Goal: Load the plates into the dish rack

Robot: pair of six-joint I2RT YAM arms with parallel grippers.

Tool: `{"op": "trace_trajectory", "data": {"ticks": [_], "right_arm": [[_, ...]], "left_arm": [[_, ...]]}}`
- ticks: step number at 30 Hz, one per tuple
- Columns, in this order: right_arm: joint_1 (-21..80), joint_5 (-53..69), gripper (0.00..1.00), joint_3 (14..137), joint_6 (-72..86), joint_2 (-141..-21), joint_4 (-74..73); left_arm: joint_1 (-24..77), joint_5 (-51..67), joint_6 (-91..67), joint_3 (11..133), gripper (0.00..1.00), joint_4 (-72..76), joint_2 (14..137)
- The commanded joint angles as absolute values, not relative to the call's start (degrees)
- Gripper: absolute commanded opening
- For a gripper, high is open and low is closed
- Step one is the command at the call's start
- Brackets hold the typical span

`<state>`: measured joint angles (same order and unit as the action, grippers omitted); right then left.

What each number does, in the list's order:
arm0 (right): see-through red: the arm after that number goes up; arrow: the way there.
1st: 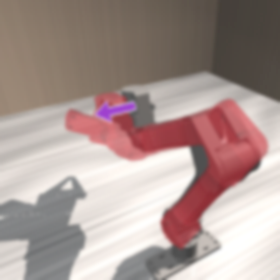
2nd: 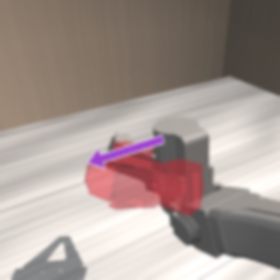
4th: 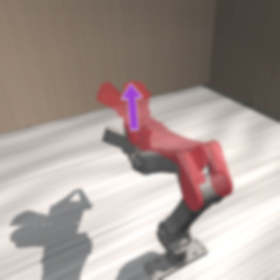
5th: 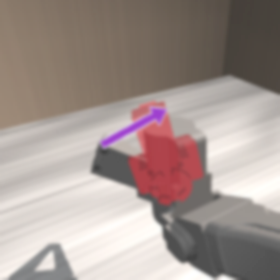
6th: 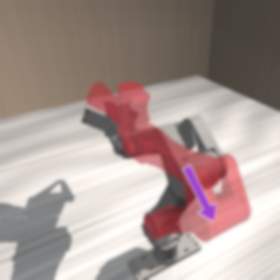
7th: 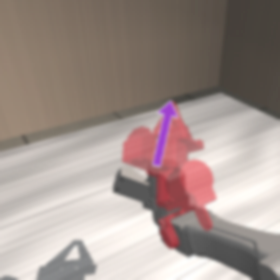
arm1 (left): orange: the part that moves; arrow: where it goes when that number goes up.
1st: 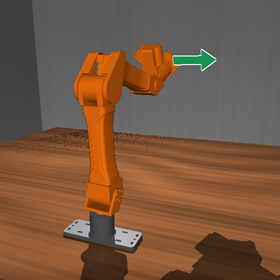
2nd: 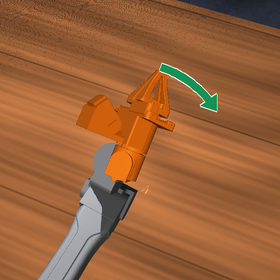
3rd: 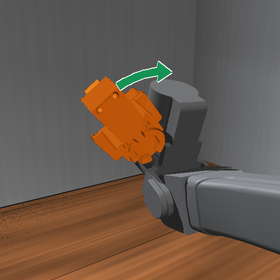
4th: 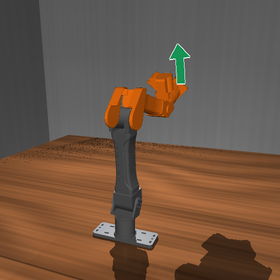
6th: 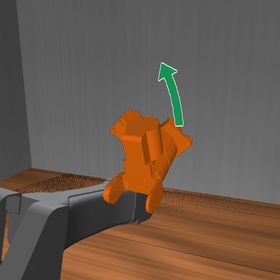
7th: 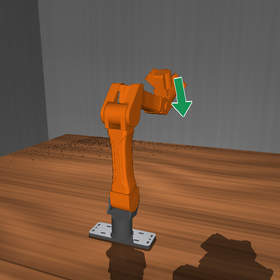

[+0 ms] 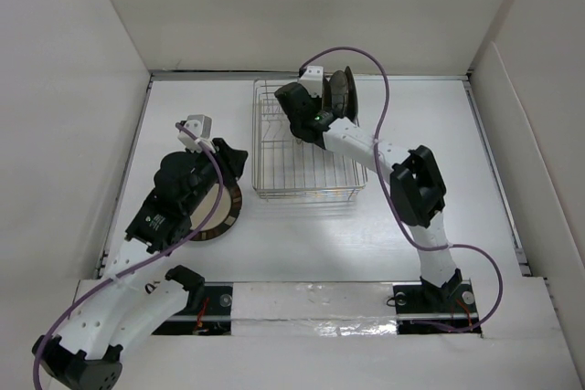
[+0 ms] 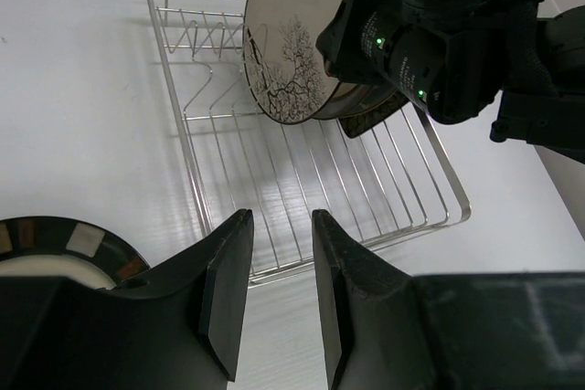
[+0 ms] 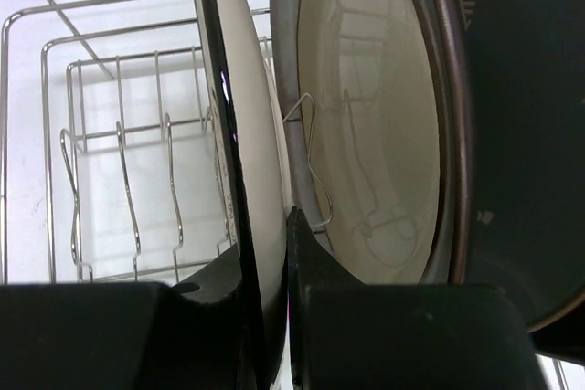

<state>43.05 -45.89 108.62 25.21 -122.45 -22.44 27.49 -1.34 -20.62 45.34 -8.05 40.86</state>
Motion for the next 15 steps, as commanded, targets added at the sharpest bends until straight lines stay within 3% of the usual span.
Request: {"op": "trace_trajectory", "data": {"ticks": [1,4,8,12,15], "right_arm": [[42.2,-47.3,0.00,108.3,28.2,-120.6,-15.5],[42.2,-46.1,0.05,106.9,30.0,-119.7,-15.8],[42.2,-44.4,0.47,104.5,30.6,-116.9,-14.3],[42.2,-42.5,0.55,102.5,29.6,-113.0,-12.8],[42.2,-40.3,0.61,100.7,28.4,-109.0,-11.3]], "left_arm": [[25.9,-1.4,-20.6,44.6,0.29,-6.3,41.0],[25.9,-2.4,-21.2,44.8,0.29,-6.6,42.0],[25.9,-4.3,-22.5,45.1,0.42,-6.9,43.6],[19.5,-0.4,-24.6,44.7,0.45,-6.3,45.1],[13.9,2.4,-28.0,43.9,0.40,-6.3,46.9]]}}
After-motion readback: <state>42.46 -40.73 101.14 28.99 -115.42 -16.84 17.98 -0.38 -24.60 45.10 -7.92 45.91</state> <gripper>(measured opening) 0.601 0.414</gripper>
